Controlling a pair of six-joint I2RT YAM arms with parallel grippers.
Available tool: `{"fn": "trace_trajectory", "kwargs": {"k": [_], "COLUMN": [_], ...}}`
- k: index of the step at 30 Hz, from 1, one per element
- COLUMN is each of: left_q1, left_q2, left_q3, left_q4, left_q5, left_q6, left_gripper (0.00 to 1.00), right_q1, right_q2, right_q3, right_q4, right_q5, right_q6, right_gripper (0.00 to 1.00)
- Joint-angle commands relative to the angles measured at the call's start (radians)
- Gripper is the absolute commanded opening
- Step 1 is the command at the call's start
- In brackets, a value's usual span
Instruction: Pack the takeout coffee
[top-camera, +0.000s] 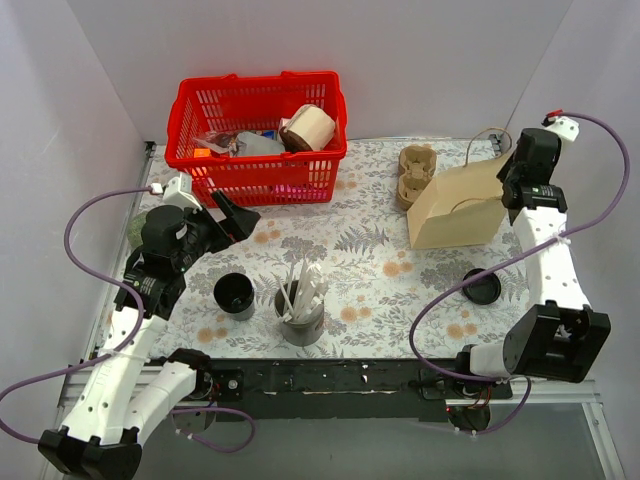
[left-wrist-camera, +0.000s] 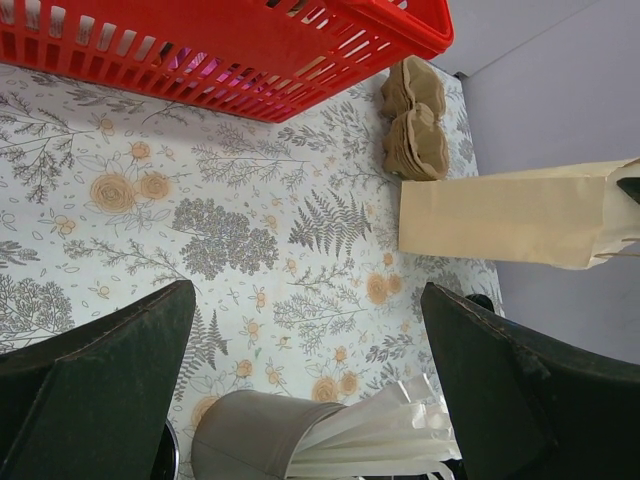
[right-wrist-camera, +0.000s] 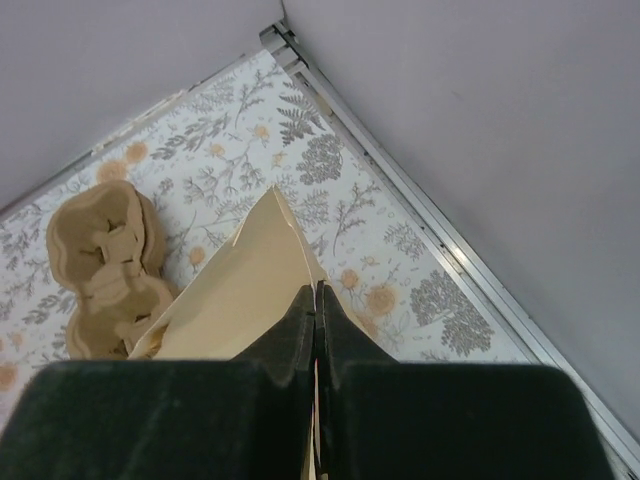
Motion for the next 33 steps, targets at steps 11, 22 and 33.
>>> {"fn": "trace_trajectory", "kwargs": {"k": [11, 22, 33], "left_q1": [-0.004, -0.002, -0.004], "left_q2": [0.012, 0.098, 0.115], "left_q3": [0.031, 0.058, 0.029], "left_q4": [0.007, 0.08, 0.128], "left_q5": [-0.008, 0.051, 0.13], "left_q6": [0.017, 0.043, 0.04], "left_gripper": [0.98, 0.98, 0.98], "right_q1": [-0.011, -0.054, -0.152], "right_q2": [0.097, -0.035, -0.363], "right_q3": [0.116, 0.176, -0.048], "right_q4": [0.273, -0.473, -0.481], "right_q5": [0.144, 0.25, 0.406], "right_q6": [-0.07, 0.085, 0.09], "right_gripper": [0.01, 0.01, 0.01]}}
